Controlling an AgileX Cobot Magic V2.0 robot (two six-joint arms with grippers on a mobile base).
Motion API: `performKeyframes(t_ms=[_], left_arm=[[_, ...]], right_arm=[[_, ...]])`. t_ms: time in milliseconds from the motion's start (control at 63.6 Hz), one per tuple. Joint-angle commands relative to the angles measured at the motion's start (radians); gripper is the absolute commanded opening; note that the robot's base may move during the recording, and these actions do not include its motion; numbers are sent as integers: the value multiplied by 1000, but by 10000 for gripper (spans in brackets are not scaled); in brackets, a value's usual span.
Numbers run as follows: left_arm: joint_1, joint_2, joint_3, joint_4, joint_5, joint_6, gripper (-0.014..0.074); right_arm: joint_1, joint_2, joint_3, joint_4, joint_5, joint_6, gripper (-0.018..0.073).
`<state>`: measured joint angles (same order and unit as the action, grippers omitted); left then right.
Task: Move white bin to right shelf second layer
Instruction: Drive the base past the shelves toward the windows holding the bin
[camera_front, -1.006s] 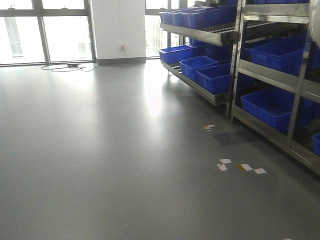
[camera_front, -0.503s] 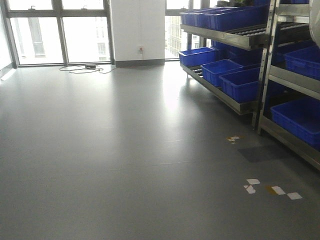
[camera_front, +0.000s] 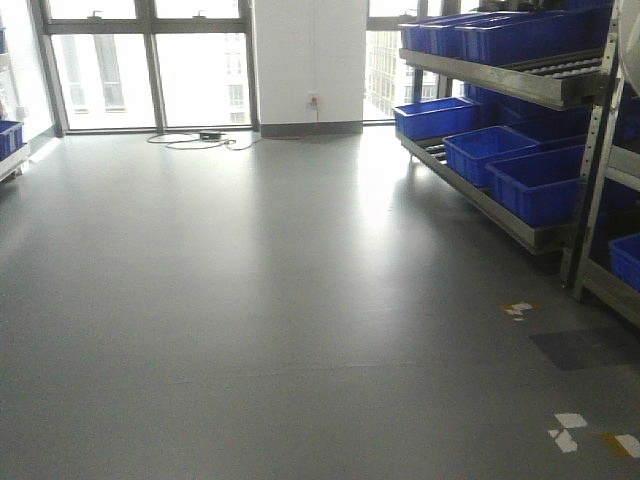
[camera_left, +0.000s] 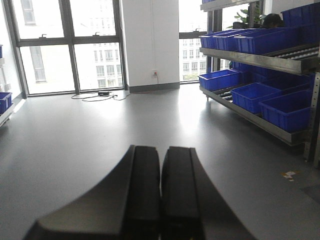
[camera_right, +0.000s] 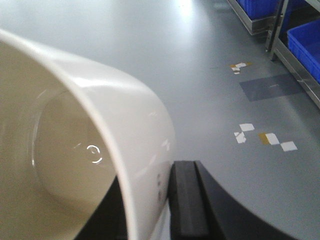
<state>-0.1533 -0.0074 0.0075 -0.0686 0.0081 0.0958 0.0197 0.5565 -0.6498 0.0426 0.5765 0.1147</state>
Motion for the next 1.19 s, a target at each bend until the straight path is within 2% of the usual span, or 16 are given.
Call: performKeyframes(t_ms=[0,1179], left_arm=[[-3,-13,33,-5,-88,-7,85],[-3,-13,33,-5,-88,-7,85]], right_arm=[[-8,1,-33,3,-100,0,56],[-8,1,-33,3,-100,0,56]])
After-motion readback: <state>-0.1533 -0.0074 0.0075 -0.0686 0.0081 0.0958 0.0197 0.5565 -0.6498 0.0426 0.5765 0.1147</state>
